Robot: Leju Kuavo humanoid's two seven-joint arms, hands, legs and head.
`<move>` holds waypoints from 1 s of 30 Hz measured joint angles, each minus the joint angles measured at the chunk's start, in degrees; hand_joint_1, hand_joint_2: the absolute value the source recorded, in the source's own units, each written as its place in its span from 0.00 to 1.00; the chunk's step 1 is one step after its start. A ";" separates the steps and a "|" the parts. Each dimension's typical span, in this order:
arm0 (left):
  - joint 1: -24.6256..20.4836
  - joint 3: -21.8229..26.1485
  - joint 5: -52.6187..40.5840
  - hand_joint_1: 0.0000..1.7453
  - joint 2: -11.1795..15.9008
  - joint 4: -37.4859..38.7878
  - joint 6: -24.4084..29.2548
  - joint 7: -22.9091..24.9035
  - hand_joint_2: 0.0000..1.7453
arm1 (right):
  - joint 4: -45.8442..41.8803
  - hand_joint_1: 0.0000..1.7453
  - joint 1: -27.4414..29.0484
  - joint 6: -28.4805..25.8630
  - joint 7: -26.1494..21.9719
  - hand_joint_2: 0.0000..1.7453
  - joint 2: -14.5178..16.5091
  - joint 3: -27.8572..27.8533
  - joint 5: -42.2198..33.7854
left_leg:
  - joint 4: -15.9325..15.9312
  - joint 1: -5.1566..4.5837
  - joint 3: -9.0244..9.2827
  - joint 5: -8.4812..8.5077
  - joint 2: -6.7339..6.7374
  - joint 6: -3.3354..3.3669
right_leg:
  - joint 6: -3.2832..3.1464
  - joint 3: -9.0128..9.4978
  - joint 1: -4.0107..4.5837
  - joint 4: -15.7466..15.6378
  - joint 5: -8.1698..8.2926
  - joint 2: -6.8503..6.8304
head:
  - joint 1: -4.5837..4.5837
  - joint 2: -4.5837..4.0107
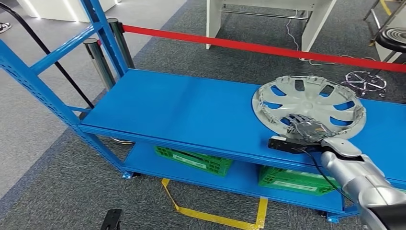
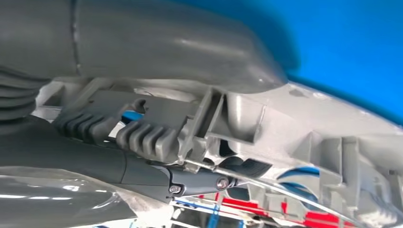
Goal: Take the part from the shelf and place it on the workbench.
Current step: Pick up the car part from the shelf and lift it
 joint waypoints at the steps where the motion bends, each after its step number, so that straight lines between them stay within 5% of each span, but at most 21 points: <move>1: 0.01 -0.05 0.00 0.00 0.02 0.00 0.00 0.00 0.00 | 0.15 0.00 -0.07 0.13 0.05 1.00 -0.01 0.01 -0.01 | -0.76 -0.10 0.27 -0.09 -0.01 0.24 | 0.30 -0.08 0.07 -0.05 0.07 0.04 | 0.02 0.00; 5: 0.02 -0.09 0.00 0.00 0.05 0.00 0.00 -0.01 0.00 | 0.62 0.00 -0.17 0.23 0.09 1.00 -0.07 0.01 -0.05 | -1.44 0.05 0.20 0.60 0.14 1.64 | 1.44 -1.44 -0.18 1.75 -1.29 0.09 | 0.16 0.00; 8: -0.01 -0.12 0.03 0.00 0.01 0.00 0.00 -0.02 0.00 | 0.97 0.00 -0.15 0.27 0.40 1.00 -0.07 0.04 -0.09 | -1.55 0.05 0.00 0.77 0.19 2.19 | 1.91 -6.54 -0.29 12.54 -6.43 0.07 | 0.33 0.00; 10: 0.10 -0.14 0.10 0.00 0.00 0.01 0.01 -0.02 0.00 | 1.17 0.00 -0.17 0.40 1.13 1.00 0.00 0.07 -0.10 | -1.53 0.00 0.01 0.77 0.16 2.22 | 2.00 -8.45 -0.30 16.44 -6.99 0.07 | 0.33 0.00; 11: 0.13 -0.14 0.14 0.00 -0.01 0.01 0.02 -0.02 0.00 | 1.25 0.00 -0.30 0.51 1.48 1.00 0.05 0.08 -0.10 | -1.52 0.00 0.08 0.76 0.14 2.21 | 1.94 -7.74 -0.31 14.95 -5.66 0.06 | 0.32 0.00; 14: 0.05 -0.15 0.22 0.00 -0.06 0.00 0.02 -0.02 0.00 | 1.41 0.00 -1.15 1.09 2.21 1.00 0.24 0.11 -0.10 | -1.38 -0.12 0.24 0.61 0.07 1.90 | 1.39 -1.80 -0.23 3.43 -0.81 0.04 | 0.32 0.00; 16: -0.01 -0.18 0.30 0.00 -0.10 0.00 0.02 -0.02 0.00 | 1.51 0.00 -1.66 1.55 2.52 1.00 0.37 0.13 -0.11 | -1.27 -0.20 0.15 0.56 0.00 1.34 | 0.96 0.22 -0.01 -0.14 -0.38 0.09 | 0.26 0.00; 20: -0.02 -0.26 0.50 0.00 -0.12 0.01 0.08 -0.02 0.00 | 1.82 0.97 -2.16 2.36 2.63 1.00 0.50 0.15 -0.25 | -0.52 0.09 0.01 -0.06 -0.01 0.00 | -0.19 0.76 0.10 -0.74 0.02 0.14 | 0.20 0.00; 24: 0.10 -0.40 0.57 0.00 -0.08 0.02 0.31 -0.02 0.00 | 2.29 1.00 -2.58 3.83 2.61 1.00 0.73 0.18 -0.61 | 11.40 0.19 -5.10 -6.44 0.00 -0.70 | -0.76 0.89 -0.04 -0.96 0.26 -0.04 | 0.10 0.00; 26: 0.27 -0.45 0.63 0.00 -0.04 0.02 0.40 -0.02 0.00 | 2.53 1.00 -2.88 4.62 2.62 1.00 0.81 0.17 -0.75 | 13.77 0.24 -5.90 -6.40 0.00 -0.78 | -0.74 0.84 -0.07 -0.93 0.28 -0.03 | 0.09 0.00; 30: 0.20 -0.52 0.66 0.00 0.03 0.02 0.56 -0.09 0.00 | 2.91 1.00 -3.67 6.23 2.64 1.00 0.80 0.19 -0.80 | 1.12 0.42 0.71 -0.89 -0.05 -0.54 | -0.04 0.71 -0.02 -0.63 0.32 0.12 | 0.11 0.00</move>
